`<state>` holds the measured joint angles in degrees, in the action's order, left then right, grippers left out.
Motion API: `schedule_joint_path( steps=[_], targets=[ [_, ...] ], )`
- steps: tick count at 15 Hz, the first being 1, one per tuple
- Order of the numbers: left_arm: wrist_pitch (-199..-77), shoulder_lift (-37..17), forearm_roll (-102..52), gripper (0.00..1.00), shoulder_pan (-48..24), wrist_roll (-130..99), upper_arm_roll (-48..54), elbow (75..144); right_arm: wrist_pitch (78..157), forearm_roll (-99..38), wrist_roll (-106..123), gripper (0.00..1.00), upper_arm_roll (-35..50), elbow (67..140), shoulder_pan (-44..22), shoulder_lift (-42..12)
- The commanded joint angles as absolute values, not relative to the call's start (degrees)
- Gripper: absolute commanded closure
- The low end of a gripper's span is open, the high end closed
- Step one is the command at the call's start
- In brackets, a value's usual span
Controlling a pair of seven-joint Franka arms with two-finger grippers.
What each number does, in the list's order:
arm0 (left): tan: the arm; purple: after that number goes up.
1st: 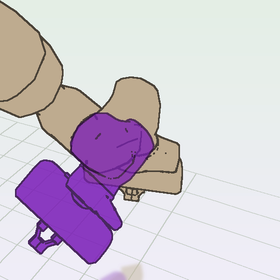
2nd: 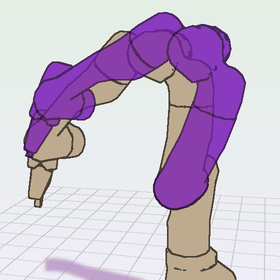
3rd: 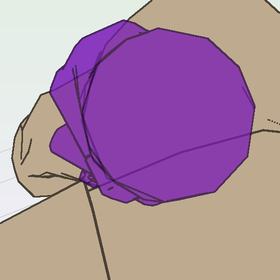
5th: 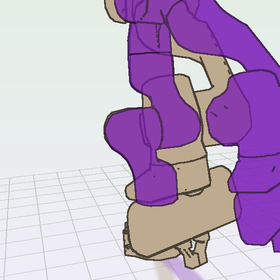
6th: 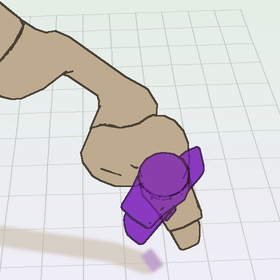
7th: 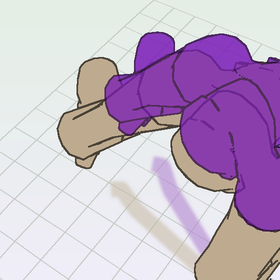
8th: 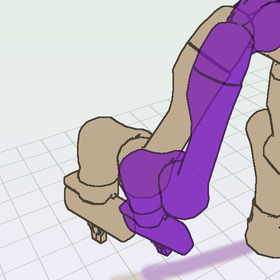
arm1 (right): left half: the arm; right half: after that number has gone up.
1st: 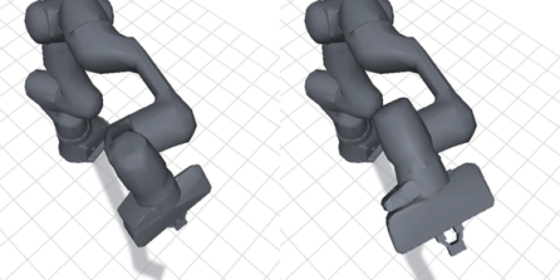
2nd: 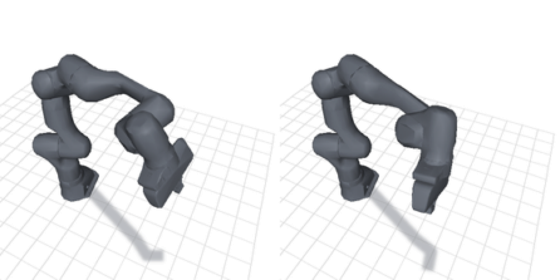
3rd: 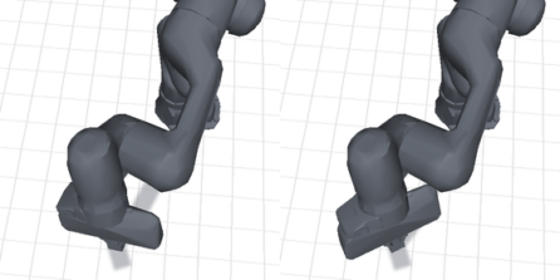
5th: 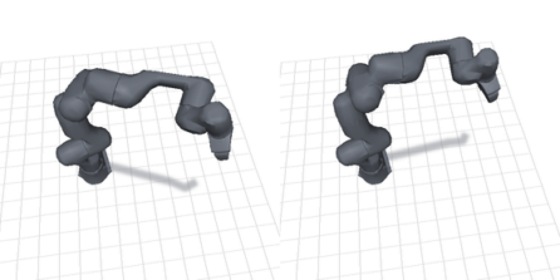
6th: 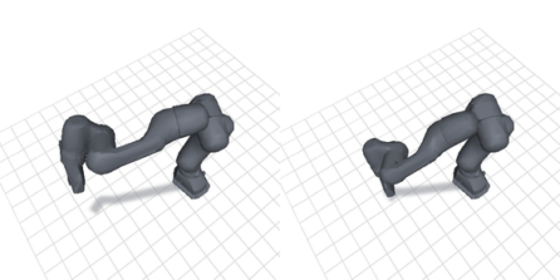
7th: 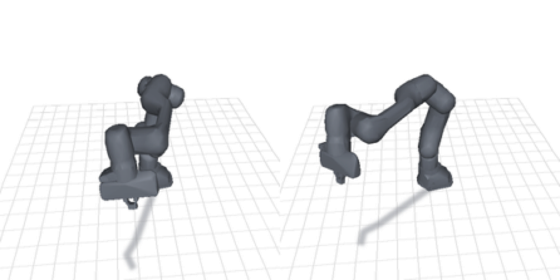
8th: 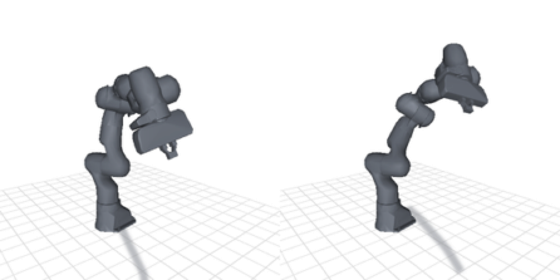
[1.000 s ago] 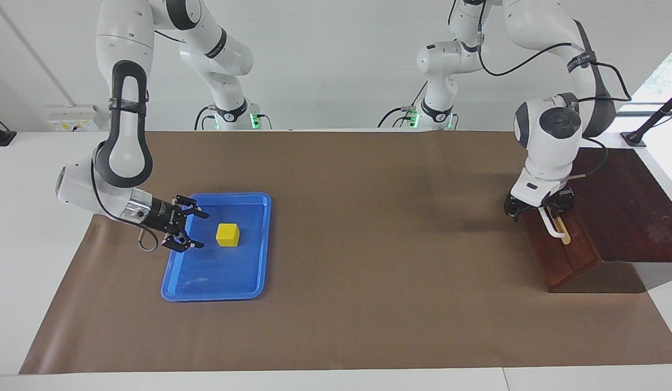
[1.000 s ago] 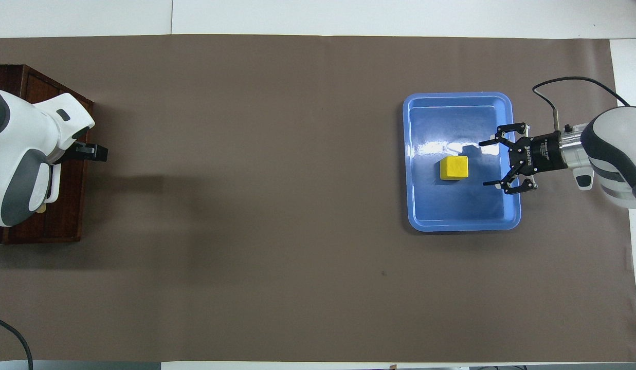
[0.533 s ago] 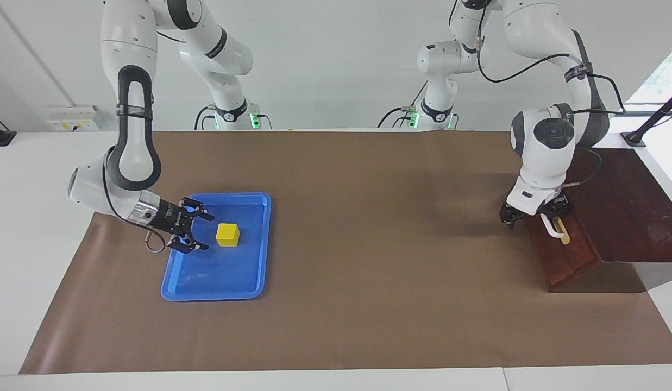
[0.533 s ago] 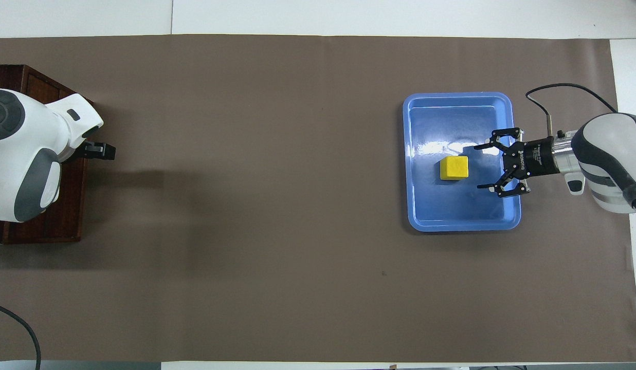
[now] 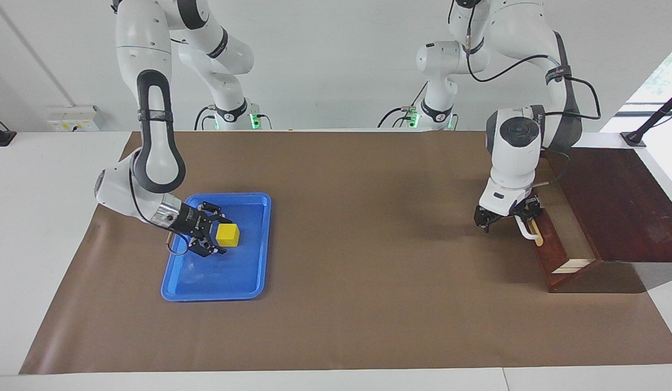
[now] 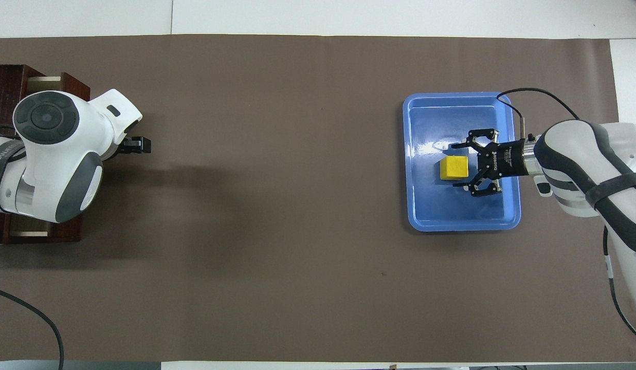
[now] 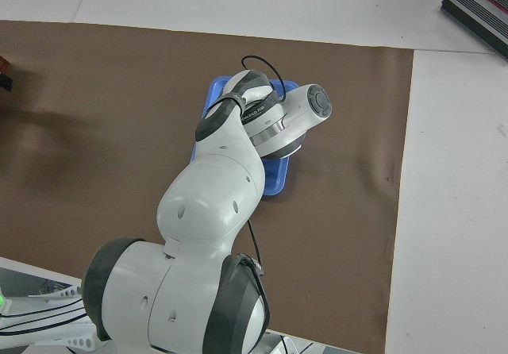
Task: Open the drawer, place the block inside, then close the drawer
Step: 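Pull the drawer farther open with the left gripper while the right gripper grasps the cube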
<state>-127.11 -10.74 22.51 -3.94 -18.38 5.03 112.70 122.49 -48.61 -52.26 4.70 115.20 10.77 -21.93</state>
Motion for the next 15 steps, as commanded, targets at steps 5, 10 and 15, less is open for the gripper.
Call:
schedule_joint_path(
  steps=[5,10,15],
  targets=[
    [-123.5,-11.0,20.5,0.00,-10.5,-25.7,4.8,111.5,124.3,-51.5,-49.7,0.00,4.7,117.1,10.5,-21.1],
    [-121.6,-11.0,19.2,0.00,-13.2,-27.5,4.8,110.6,124.3,-51.5,-48.4,0.00,4.7,117.7,11.2,-20.9],
    [-121.0,-11.0,18.4,0.00,-14.0,-28.6,4.8,110.2,124.2,-51.5,-47.7,0.00,4.7,118.3,11.6,-20.8]
  ],
)
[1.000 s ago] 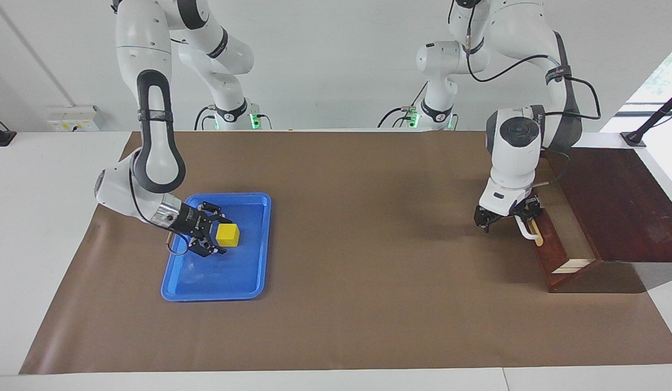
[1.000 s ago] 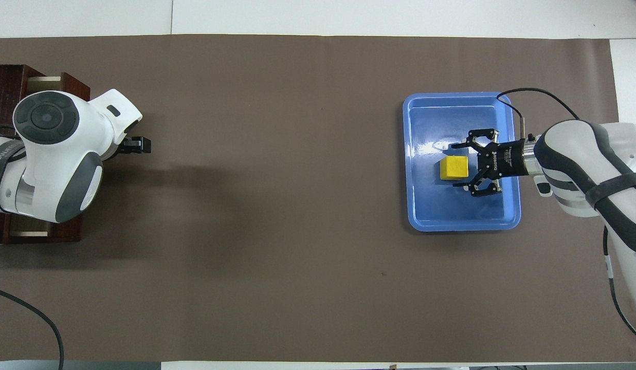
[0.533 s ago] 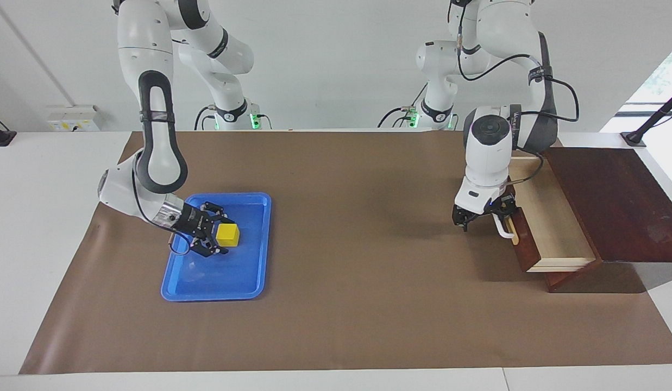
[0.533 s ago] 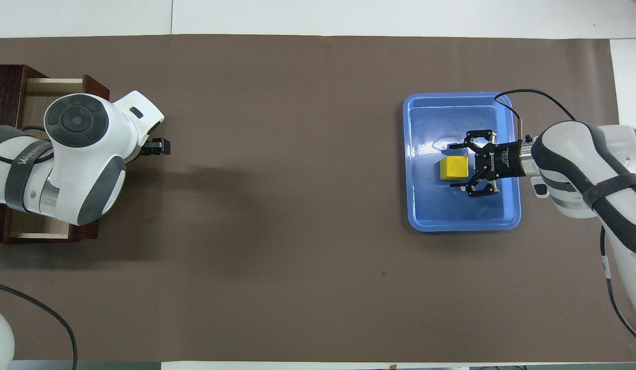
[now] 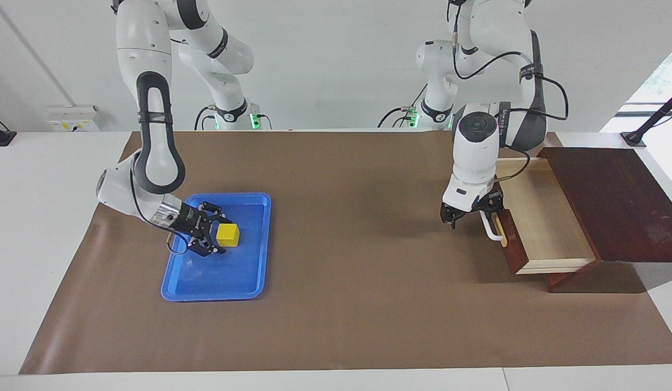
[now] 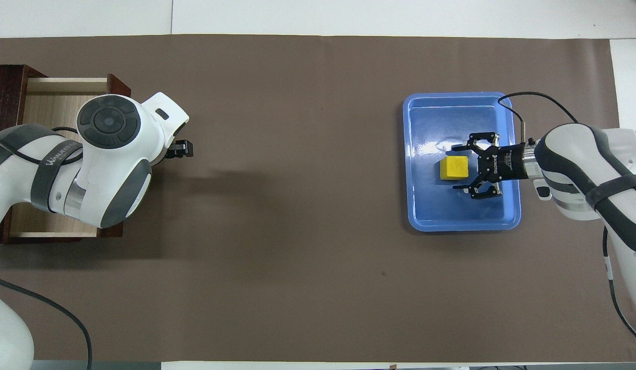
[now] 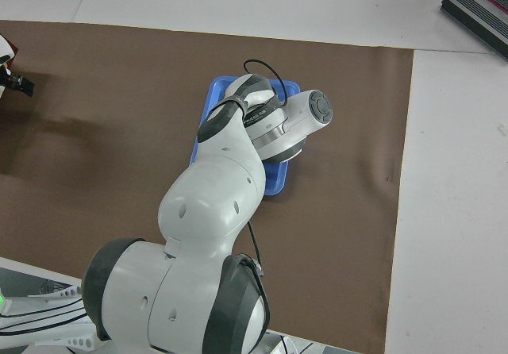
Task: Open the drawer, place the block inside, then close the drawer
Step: 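Pull the drawer farther open with the left gripper while the right gripper grasps the cube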
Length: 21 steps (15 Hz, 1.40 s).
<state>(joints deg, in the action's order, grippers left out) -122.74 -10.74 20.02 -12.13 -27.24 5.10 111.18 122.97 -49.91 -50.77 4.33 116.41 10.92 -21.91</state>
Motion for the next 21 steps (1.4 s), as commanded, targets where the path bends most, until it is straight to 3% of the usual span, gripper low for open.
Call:
schedule_joint_path(
  steps=[1,9,13,16,19,20,21],
  targets=[
    [-120.9,-11.0,18.4,0.00,-13.9,-28.6,4.8,110.2,124.2,-51.5,-47.6,0.00,4.7,118.4,11.6,-20.8],
    [-115.2,-11.4,15.1,0.00,-13.3,-28.4,4.7,104.3,124.0,-51.5,-46.0,0.08,4.7,119.8,13.3,-20.5],
    [-107.8,-11.6,10.1,0.00,-13.0,-28.6,4.6,97.7,124.0,-51.5,-45.7,0.16,4.7,120.1,13.3,-20.5],
    [-106.8,-10.6,7.4,0.00,-12.0,-32.2,4.3,97.1,124.0,-51.5,-45.4,0.24,4.7,120.1,13.3,-20.3],
    [-106.8,-10.4,4.1,0.00,-11.2,-42.9,4.2,95.2,123.8,-51.5,-45.1,0.42,4.7,120.0,13.2,-20.2],
    [-106.8,-10.0,3.9,0.00,-11.2,-45.8,4.2,95.2,123.7,-51.4,-44.8,0.50,4.7,119.8,13.1,-20.2],
    [-106.8,-9.6,3.9,0.00,-11.3,-46.7,4.2,95.4,123.5,-51.4,-44.0,0.66,4.7,119.5,12.9,-20.3]
  ],
)
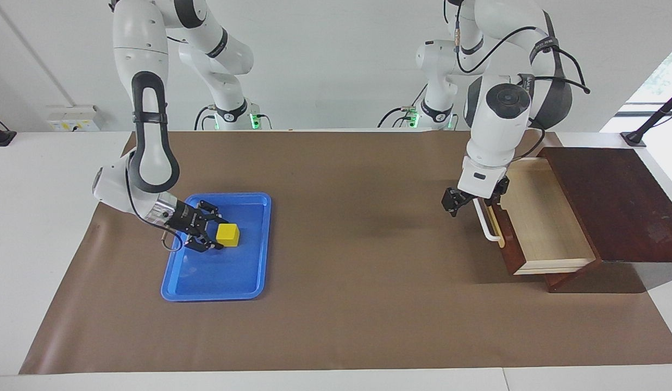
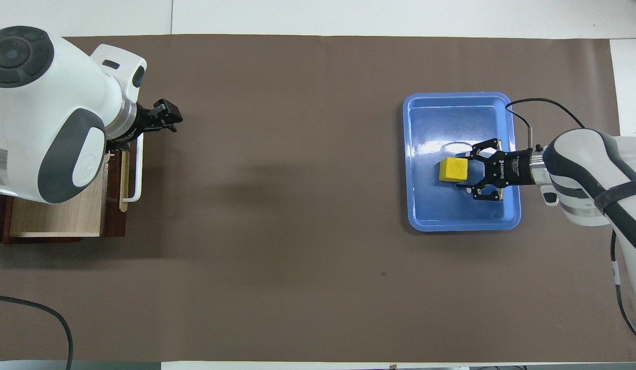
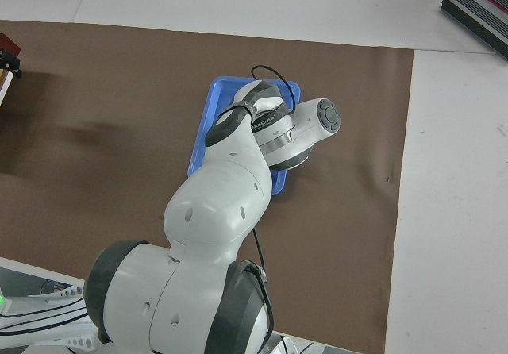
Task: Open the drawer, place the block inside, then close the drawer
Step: 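Pull the drawer farther open with the left gripper while the right gripper grasps the cube, then lift the yellow cube with the right gripper toward the left gripper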
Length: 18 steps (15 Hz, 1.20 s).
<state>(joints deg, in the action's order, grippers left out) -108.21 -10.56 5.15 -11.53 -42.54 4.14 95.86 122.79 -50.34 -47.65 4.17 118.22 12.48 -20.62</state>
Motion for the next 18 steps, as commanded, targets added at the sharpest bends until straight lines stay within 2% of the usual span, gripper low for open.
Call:
schedule_joint_path(
  steps=[1,2,6,9,13,18],
  targets=[
    [-106.5,-9.5,3.5,0.00,-11.3,-47.3,4.3,95.5,123.2,-51.4,-43.0,0.83,4.7,119.4,13.0,-20.3],
    [-106.3,-9.1,3.4,0.00,-11.3,-49.3,4.3,95.8,122.4,-51.3,-42.0,1.00,4.7,119.1,13.0,-20.3],
    [-107.0,-8.0,3.4,0.00,-10.2,-60.7,4.3,95.7,119.0,-50.6,-40.9,1.00,4.7,113.9,13.3,-20.7],
    [-106.7,-7.7,3.4,0.00,-10.6,-66.4,4.3,96.0,113.8,-48.4,-44.5,1.00,4.7,105.8,12.0,-22.4],
    [-106.1,-7.6,1.8,0.00,-11.0,-75.6,4.3,96.0,111.7,-45.7,-59.7,1.00,4.7,95.1,5.1,-24.2],
    [-106.1,-8.0,1.5,0.00,-12.7,-97.3,4.7,95.1,116.5,-45.7,-77.3,1.00,4.6,90.3,-10.2,-26.3]
  ],
)
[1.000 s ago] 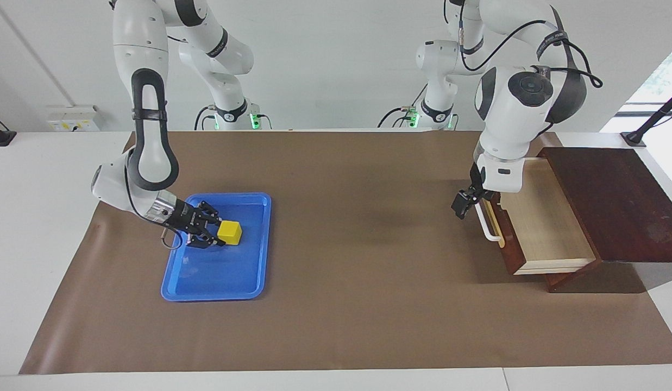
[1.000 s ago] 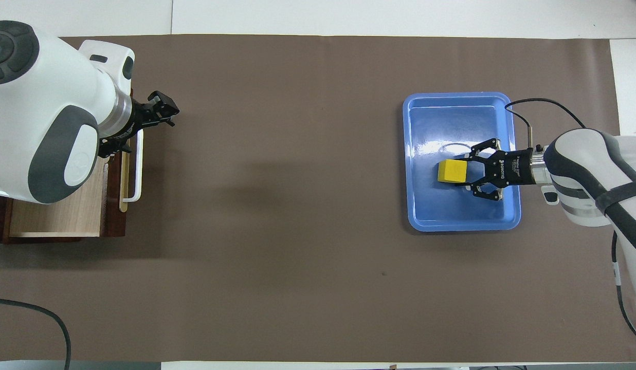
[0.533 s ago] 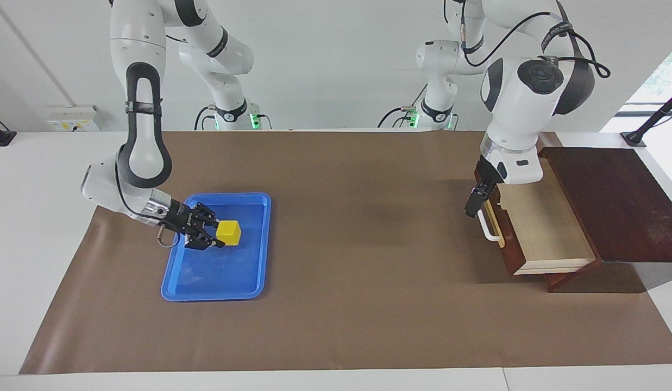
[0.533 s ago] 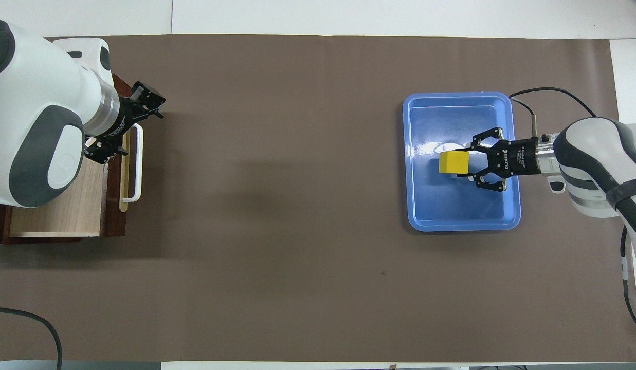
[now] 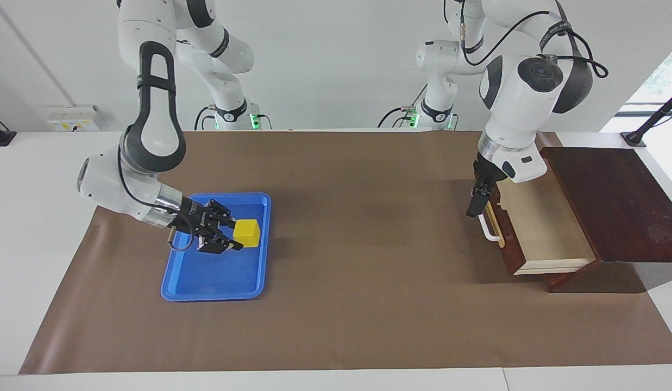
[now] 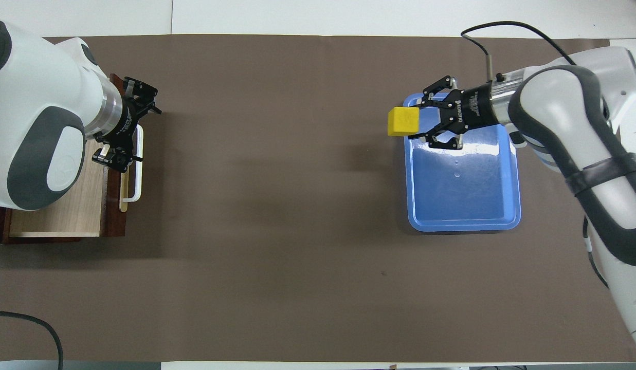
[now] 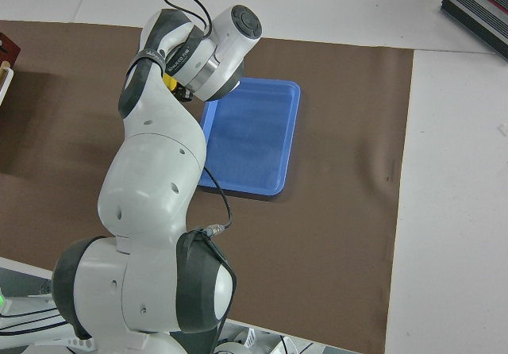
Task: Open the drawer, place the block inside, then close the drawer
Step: 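Lift the yellow cube with the right gripper toward the left gripper, then grasp the cube with the left gripper from the right gripper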
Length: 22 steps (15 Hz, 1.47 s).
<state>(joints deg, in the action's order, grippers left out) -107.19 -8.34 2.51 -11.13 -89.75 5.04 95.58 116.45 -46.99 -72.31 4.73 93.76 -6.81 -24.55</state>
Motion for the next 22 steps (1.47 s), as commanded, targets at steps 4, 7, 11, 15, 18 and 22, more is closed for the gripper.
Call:
schedule_joint_path(
  steps=[4,7,11,15,18,22],
  targets=[
    [-104.8,-10.8,1.6,0.00,-16.9,-111.0,4.7,90.9,116.0,-44.7,-78.9,1.00,4.6,87.5,-16.1,-27.1],
    [-102.5,-12.9,2.0,0.00,-19.8,-122.6,4.7,88.4,115.6,-44.8,-79.9,1.00,4.7,83.9,-17.7,-29.3],
    [-102.7,-14.1,1.7,0.00,-24.8,-124.7,4.7,88.4,115.8,-44.9,-83.6,1.00,4.7,81.3,-20.1,-31.0],
    [-104.4,-14.8,1.6,0.00,-27.1,-127.4,4.7,88.3,116.1,-45.3,-84.5,1.00,4.7,81.4,-20.4,-30.9],
    [-107.0,-15.8,1.7,0.00,-27.9,-129.5,4.7,88.2,116.2,-45.3,-84.6,1.00,4.7,81.5,-20.4,-30.8],
    [-107.3,-17.9,1.8,0.00,-29.1,-130.3,4.6,86.2,116.3,-45.4,-84.8,1.00,4.7,81.7,-20.5,-30.8]
  ],
)
